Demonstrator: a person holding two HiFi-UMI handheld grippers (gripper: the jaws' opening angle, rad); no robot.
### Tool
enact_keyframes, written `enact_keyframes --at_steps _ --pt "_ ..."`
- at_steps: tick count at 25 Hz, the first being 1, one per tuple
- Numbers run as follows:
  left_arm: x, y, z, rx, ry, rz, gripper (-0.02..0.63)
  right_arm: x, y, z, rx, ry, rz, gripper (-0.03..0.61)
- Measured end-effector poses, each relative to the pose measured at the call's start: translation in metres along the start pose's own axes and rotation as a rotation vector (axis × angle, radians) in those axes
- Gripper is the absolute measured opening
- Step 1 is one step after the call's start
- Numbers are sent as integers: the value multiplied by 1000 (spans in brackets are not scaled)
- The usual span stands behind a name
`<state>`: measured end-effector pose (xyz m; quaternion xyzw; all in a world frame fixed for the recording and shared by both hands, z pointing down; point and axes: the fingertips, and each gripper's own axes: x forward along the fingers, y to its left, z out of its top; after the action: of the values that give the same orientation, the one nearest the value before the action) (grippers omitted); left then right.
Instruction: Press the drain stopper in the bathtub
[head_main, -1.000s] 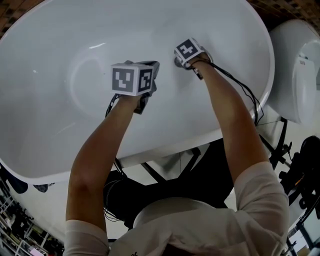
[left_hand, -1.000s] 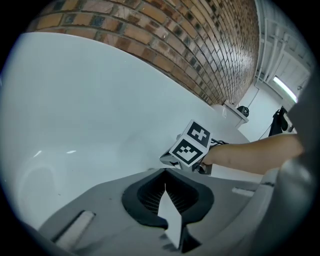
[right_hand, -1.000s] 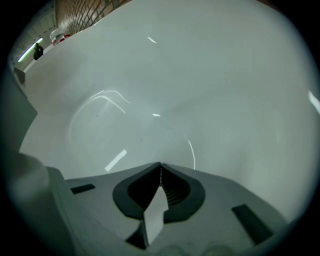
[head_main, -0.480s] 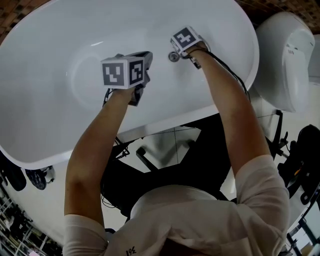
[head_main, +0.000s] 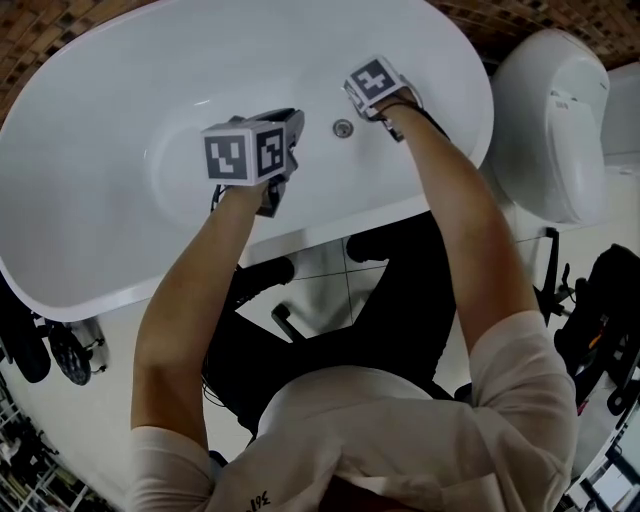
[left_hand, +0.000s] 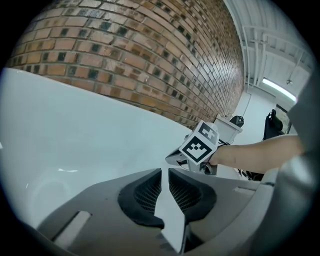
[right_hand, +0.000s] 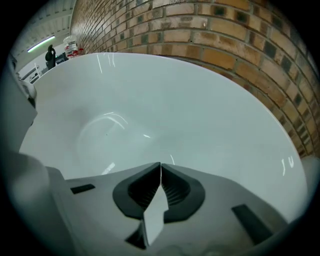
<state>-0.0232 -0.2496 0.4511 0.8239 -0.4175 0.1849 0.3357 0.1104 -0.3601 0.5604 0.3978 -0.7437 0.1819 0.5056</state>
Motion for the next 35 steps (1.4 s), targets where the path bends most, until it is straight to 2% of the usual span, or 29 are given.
enact_keyframes --at_steps 2,12,17,20,24,30,35 --pt "-6 -4 4 7 -18 1 52 -8 7 5 9 -27 29 18" --pt "-35 -38 15 18 -86 -7 52 -65 -2 8 4 -82 -3 18" --pt "-51 -56 18 33 -112 -17 52 -92 7 11 -1 -125 21 18" --pt "-61 -65 19 42 -131 -19 52 -107 4 17 -31 -175 -4 18" --pt "-76 -75 22 54 -152 -19 52 -128 5 3 -22 -140 -21 18" --pt "-97 -90 31 72 -199 -23 52 -163 2 1 -26 -151 -50 18" --pt "-110 -102 33 91 -218 -27 52 -192 -14 4 -69 -182 -138 18"
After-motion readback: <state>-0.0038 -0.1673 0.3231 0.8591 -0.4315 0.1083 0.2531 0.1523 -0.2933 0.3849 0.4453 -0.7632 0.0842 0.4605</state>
